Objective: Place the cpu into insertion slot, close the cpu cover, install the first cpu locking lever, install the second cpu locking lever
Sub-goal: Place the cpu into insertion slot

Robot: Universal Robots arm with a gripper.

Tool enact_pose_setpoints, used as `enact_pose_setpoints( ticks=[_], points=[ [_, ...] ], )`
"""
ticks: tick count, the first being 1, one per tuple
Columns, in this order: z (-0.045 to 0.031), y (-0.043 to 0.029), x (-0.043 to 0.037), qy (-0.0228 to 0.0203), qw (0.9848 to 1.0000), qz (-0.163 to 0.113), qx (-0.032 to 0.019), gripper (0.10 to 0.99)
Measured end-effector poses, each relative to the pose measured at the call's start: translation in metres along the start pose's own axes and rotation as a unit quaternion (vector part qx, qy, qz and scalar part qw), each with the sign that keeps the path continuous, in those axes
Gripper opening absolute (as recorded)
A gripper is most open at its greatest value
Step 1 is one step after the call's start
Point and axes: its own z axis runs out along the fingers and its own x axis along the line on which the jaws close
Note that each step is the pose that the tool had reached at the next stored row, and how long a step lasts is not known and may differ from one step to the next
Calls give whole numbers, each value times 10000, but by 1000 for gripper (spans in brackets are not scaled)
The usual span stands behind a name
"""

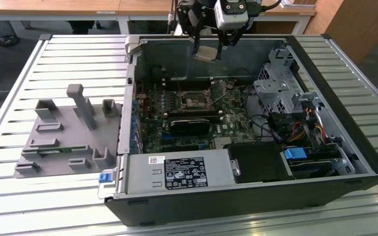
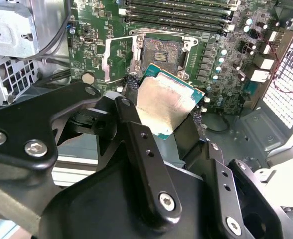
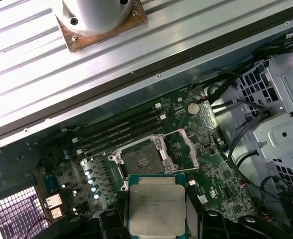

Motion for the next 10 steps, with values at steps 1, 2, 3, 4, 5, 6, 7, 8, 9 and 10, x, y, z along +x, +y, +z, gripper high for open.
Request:
enact_pose_setpoints(
  ticks=[1,2,3,4,5,6,7,8,9,10],
  points=[
    [0,0,0,-1,10000,13,0,545],
    [0,0,0,-2,10000,26,-1,545],
    [0,0,0,-3,10000,39,-1,545],
    [0,0,0,-5,10000,52,-1,545],
    [0,0,0,-6,10000,65,-1,545],
    [0,0,0,-7,10000,78,-1,545],
    [0,0,0,-8,10000,91,-2,545],
    [0,0,0,-9,9999,104,-2,545],
    [0,0,0,-10,9999,117,-2,545],
    [0,0,0,-12,9999,131,-2,545]
  ],
)
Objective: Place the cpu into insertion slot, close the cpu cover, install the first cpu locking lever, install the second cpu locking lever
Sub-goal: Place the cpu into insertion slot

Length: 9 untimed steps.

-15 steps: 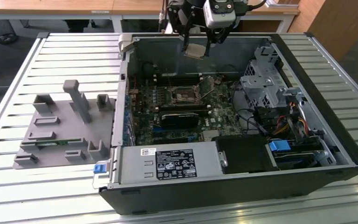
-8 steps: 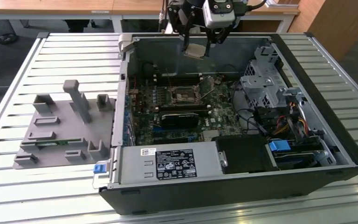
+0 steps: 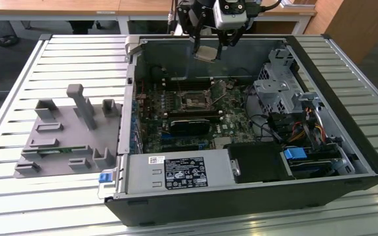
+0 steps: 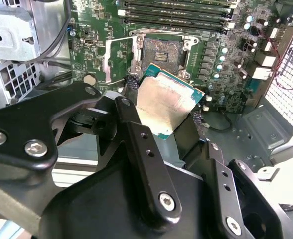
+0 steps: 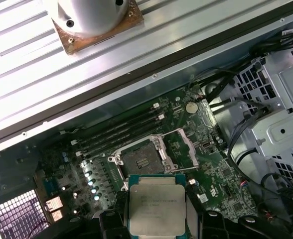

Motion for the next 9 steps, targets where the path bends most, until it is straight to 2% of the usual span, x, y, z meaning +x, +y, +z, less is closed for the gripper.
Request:
enact_pose_setpoints(
  ticks=[9],
  points=[
    [0,0,1,-23,9997,257,-4,545]
  ],
)
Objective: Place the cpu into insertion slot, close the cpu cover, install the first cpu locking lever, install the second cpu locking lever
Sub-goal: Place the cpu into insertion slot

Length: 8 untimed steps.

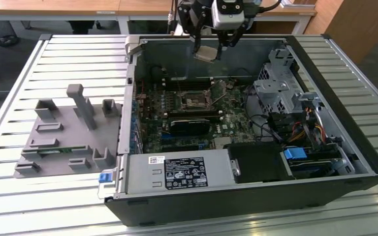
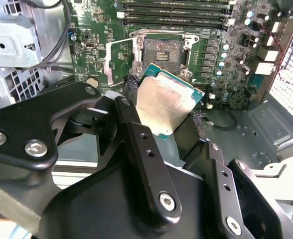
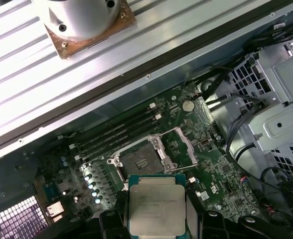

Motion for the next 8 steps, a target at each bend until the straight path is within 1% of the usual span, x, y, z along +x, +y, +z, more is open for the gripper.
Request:
enact_pose_setpoints(
  ticks=[8],
  points=[
    [2,-1,1,-26,9996,288,-6,545]
  ],
)
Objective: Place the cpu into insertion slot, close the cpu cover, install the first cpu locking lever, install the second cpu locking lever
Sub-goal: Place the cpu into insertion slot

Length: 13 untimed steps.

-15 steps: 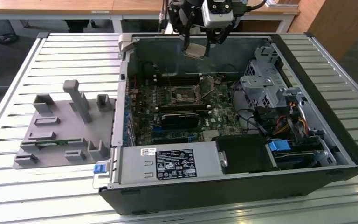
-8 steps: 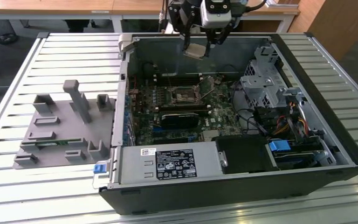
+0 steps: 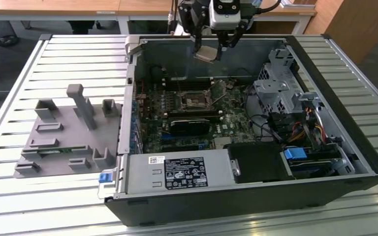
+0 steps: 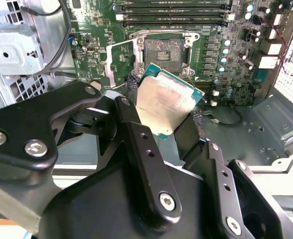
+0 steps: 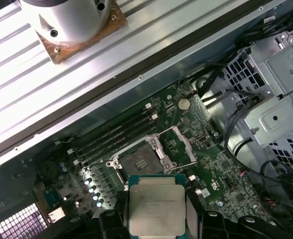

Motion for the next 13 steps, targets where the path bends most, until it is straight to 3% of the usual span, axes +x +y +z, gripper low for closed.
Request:
enact_pose_setpoints(
  ticks=[13],
  points=[
    [2,-1,2,-44,9988,486,-9,545]
  ],
)
